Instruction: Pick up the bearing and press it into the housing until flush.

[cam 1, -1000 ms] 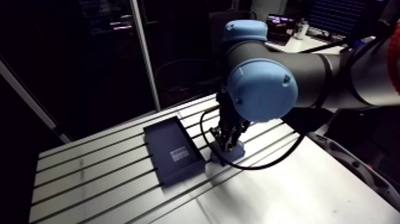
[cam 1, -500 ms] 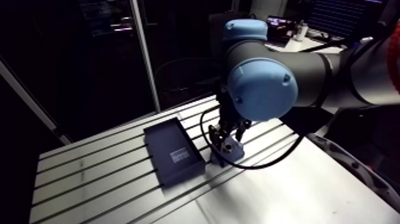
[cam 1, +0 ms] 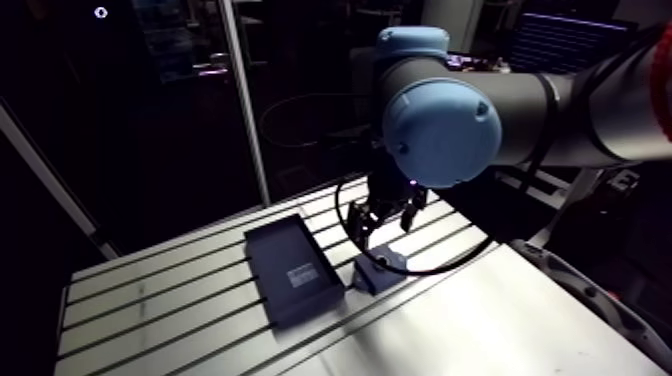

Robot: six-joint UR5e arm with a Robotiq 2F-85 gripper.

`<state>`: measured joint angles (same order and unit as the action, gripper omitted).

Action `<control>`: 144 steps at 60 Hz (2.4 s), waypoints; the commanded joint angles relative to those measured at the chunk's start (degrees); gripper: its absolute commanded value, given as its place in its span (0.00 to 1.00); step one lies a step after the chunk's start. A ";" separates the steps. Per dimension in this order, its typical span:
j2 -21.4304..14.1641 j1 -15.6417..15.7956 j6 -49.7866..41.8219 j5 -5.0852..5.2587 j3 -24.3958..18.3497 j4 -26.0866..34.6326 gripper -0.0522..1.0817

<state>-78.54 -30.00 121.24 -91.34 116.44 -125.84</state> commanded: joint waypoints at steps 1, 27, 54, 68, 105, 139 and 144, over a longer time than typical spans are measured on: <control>-2.65 0.10 -1.82 0.16 -1.06 3.90 0.14; -2.82 0.46 -3.66 0.42 -1.09 4.76 0.77; -0.79 0.55 -4.73 0.07 -0.46 3.47 0.84; 0.00 0.55 -4.73 -0.02 -0.28 2.42 0.87; 2.63 0.48 -4.38 -0.19 0.59 -0.69 0.90; 3.35 0.55 -4.03 -0.37 1.21 -2.54 0.90; 3.43 0.46 -4.03 -0.37 1.30 -2.61 0.90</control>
<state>-75.28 -29.49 117.20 -91.66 117.61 -128.34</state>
